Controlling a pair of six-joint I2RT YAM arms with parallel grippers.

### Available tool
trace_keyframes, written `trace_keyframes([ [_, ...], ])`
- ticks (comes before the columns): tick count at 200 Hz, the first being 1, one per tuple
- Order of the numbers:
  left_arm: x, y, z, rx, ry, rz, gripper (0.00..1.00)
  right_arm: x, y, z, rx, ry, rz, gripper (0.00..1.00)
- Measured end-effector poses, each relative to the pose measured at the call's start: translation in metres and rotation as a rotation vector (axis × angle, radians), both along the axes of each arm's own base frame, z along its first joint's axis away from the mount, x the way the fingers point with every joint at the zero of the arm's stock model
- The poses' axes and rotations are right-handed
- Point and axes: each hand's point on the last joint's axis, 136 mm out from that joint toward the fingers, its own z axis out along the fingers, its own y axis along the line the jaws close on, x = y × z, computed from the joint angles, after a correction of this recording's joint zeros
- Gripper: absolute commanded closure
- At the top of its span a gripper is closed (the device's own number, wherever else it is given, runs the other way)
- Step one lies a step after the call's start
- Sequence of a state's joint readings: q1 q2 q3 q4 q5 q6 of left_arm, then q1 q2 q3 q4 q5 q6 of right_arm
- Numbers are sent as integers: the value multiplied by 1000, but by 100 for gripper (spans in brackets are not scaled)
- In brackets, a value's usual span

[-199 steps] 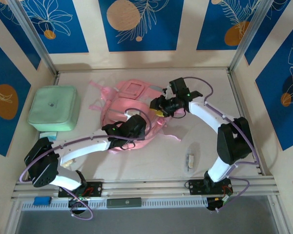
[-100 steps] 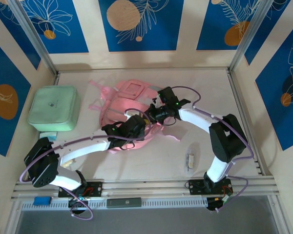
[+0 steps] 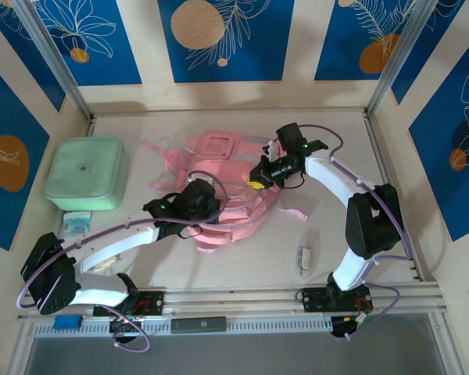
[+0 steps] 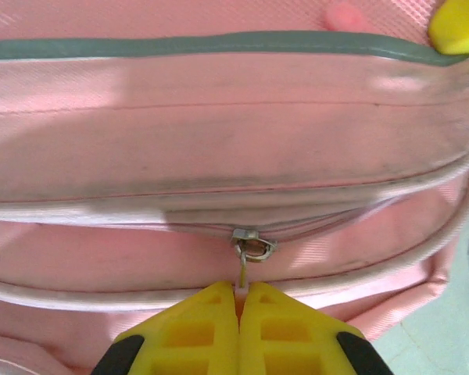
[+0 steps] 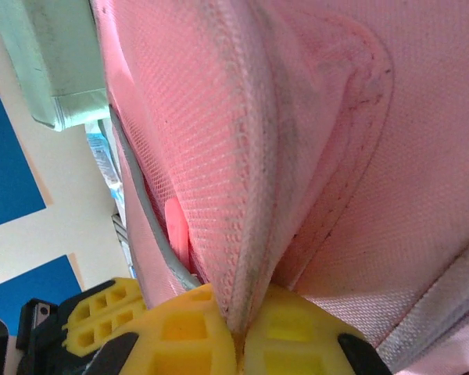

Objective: Pack the student bag

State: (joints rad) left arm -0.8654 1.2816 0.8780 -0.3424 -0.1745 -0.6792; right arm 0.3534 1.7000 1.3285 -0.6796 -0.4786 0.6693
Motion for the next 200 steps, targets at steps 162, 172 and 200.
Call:
trace_keyframes([
  [162, -5, -7, -14, 0, 53, -58, 100, -52, 51, -28, -29, 78, -214, 70],
  [172, -5, -4, -16, 12, 55, -48, 100, -49, 55, -32, -44, 92, -218, 78],
  [200, -4, 7, -22, 50, 67, -20, 100, -41, 71, -34, -79, 83, -182, 96],
])
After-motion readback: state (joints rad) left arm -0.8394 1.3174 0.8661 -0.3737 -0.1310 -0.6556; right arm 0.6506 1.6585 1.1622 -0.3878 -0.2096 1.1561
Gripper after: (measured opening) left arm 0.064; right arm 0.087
